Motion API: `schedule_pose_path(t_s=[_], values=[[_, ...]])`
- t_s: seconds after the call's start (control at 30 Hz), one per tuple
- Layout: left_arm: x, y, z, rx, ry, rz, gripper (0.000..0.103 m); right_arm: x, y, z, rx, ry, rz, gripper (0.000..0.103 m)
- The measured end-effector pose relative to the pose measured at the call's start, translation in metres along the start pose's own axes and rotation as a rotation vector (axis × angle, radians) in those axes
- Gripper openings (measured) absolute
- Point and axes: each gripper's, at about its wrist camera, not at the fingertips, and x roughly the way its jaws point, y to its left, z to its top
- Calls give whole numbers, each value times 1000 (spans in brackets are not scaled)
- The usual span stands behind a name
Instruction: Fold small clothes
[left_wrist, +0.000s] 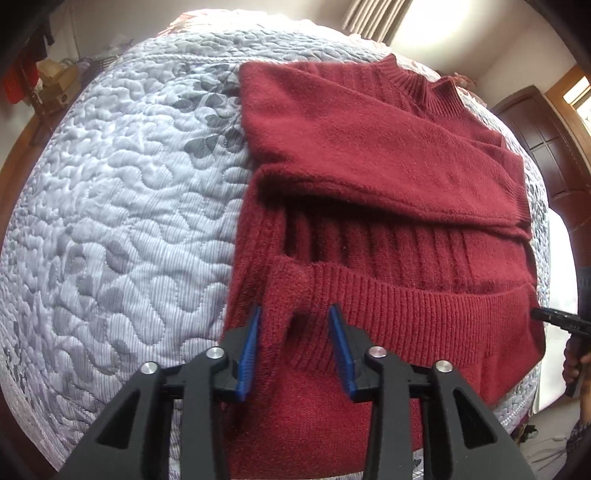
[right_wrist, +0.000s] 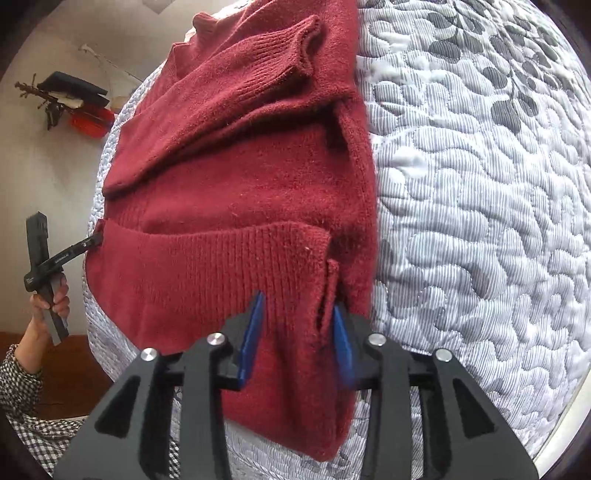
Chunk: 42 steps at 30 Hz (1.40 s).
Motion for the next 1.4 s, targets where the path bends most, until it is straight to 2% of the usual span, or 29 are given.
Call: schedule_pose_path(t_s=[0.03,0.17,0.2,0.23,0.3,0.33,0.5,0.63,0.73,0.93,1.1,1.27,1.4], values=[[3,-4,1,17,12,2,49,2,2,2,-12,8,-7,43],[19,-18,5,57,50,49,50,15,15,10,-57,39,-50,45],[20,-19,6,58,48,55,44,16,19,11,-74,38,-61,40],[20,-22,6,61,43,54,32,16,23,11,-96,35,-75,26],[13,-27,5,74,23,55,19,13,30,9,-130,29,-96,7],[8,-30,4,79,5,44,13,9,31,8,-134,17,-88,7],[-23,-40,-1,95,-89,-14,13,-29,25,4,-79,-83,57,6],[-45,-32,12,-11,-156,-93,12,-52,20,10,-48,-146,101,6],[-63,-18,28,-51,-215,-116,12,-71,17,21,-43,-195,110,6],[-88,-22,77,-38,-321,-125,12,-97,22,67,-73,-287,117,6],[-79,-28,132,-27,-366,-102,12,-94,27,128,-83,-315,89,6],[-57,-20,181,-67,-375,-87,12,-80,29,192,-71,-325,77,6],[-23,-12,202,-89,-319,-40,13,-52,22,229,-44,-284,62,6]])
